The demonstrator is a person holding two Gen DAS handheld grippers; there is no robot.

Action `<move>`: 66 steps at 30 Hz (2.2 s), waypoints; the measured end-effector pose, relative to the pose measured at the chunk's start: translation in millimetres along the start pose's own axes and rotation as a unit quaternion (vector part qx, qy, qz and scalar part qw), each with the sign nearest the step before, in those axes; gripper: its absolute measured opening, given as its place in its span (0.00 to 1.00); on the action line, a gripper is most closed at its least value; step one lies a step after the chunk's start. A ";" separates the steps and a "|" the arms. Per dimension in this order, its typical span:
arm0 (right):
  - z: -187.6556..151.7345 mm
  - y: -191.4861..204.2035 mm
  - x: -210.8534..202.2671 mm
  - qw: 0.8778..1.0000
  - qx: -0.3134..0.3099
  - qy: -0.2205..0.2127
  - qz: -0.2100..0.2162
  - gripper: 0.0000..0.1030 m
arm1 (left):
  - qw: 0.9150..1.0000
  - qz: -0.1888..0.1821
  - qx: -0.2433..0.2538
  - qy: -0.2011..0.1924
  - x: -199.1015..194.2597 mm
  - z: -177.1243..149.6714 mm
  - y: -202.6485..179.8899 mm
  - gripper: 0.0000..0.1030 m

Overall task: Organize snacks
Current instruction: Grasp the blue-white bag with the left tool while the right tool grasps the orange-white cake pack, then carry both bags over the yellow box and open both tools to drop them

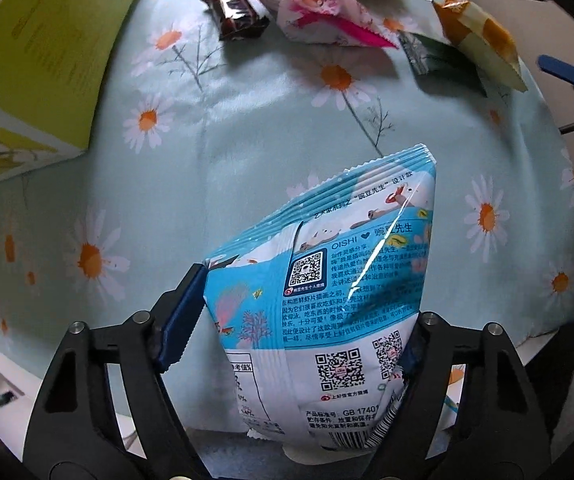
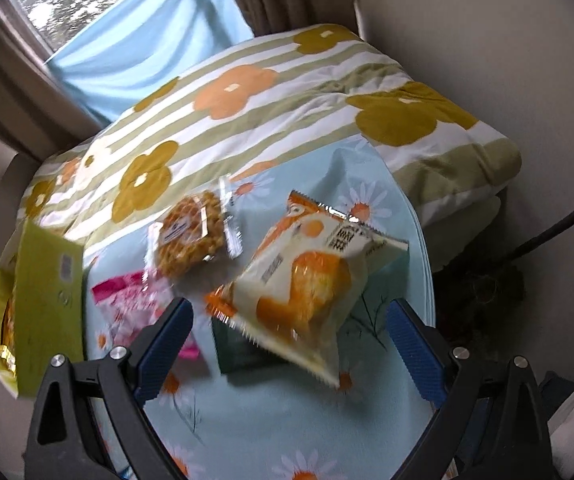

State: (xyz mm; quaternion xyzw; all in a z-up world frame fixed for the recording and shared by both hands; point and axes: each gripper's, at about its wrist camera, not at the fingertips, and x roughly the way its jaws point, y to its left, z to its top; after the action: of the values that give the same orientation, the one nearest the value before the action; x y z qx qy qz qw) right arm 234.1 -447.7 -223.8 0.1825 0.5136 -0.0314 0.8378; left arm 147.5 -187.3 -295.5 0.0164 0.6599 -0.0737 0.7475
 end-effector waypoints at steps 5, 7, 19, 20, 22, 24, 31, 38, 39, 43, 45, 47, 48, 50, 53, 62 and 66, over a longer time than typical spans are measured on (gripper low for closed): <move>10.1 -4.3 27.0 0.999 0.044 0.021 -0.015 0.93 | 1.000 -0.012 0.004 -0.002 -1.2 10.3 2.7 0.73; 12.6 -5.1 35.2 0.998 0.058 0.027 -0.023 0.93 | 1.000 -0.015 0.004 -0.004 -1.3 13.5 6.3 0.72; 16.5 -11.4 58.7 0.994 0.101 0.037 -0.030 0.78 | 1.000 -0.021 0.000 -0.010 -8.3 38.1 20.4 0.72; 16.3 -10.3 57.9 0.994 0.097 0.035 -0.030 0.76 | 1.000 -0.022 0.000 -0.009 -8.7 38.9 22.0 0.72; 15.7 -9.0 55.8 0.995 0.094 0.032 -0.030 0.74 | 1.000 -0.023 -0.001 -0.010 -10.2 37.0 22.6 0.72; 14.3 -9.2 53.9 0.995 0.094 0.030 -0.027 0.71 | 1.000 -0.023 -0.001 -0.011 -11.7 36.8 24.0 0.72; 5.2 -7.6 40.3 0.996 0.083 0.022 -0.006 0.62 | 1.000 -0.023 -0.003 -0.021 -17.8 25.0 27.6 0.71; -5.8 -11.8 0.6 0.996 0.084 0.003 0.018 0.62 | 0.999 -0.028 0.004 -0.046 -40.4 18.7 22.0 0.70; -7.1 -10.9 -5.9 0.996 0.083 -0.001 0.021 0.62 | 0.998 -0.030 0.005 -0.051 -44.4 17.5 21.3 0.70; -11.6 -6.7 -42.5 0.997 0.073 -0.021 0.035 0.62 | 0.996 -0.037 0.011 -0.076 -68.0 7.6 15.0 0.70; -12.8 -4.0 -57.5 0.996 0.068 -0.030 0.041 0.62 | 0.995 -0.039 0.012 -0.092 -81.4 4.5 13.4 0.70; -14.1 1.6 -76.5 0.996 0.060 -0.041 0.047 0.62 | 0.993 -0.041 0.010 -0.110 -97.2 3.1 11.9 0.70; -14.5 4.8 -85.6 0.996 0.054 -0.046 0.051 0.62 | 0.992 -0.041 0.009 -0.118 -103.7 4.0 12.7 0.70; -16.0 10.8 -100.8 0.996 0.044 -0.057 0.058 0.62 | 0.990 -0.042 0.002 -0.135 -119.4 6.4 15.3 0.70; -17.2 25.3 -122.3 0.995 0.024 -0.069 0.070 0.62 | 0.986 -0.045 -0.015 -0.158 -141.3 10.0 24.0 0.70; -20.9 92.8 -162.3 0.988 -0.042 -0.098 0.108 0.62 | 0.969 -0.039 -0.061 -0.235 -208.8 24.4 81.8 0.70; -22.9 134.5 -166.9 0.984 -0.072 -0.103 0.126 0.62 | 0.962 -0.033 -0.080 -0.257 -232.1 31.4 121.9 0.70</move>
State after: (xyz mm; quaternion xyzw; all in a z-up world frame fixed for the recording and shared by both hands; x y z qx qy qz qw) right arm 168.4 -337.2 -50.8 0.1811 0.3985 0.0926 0.8943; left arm 167.0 -50.1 -70.8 -0.0851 0.4492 -0.0467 0.8881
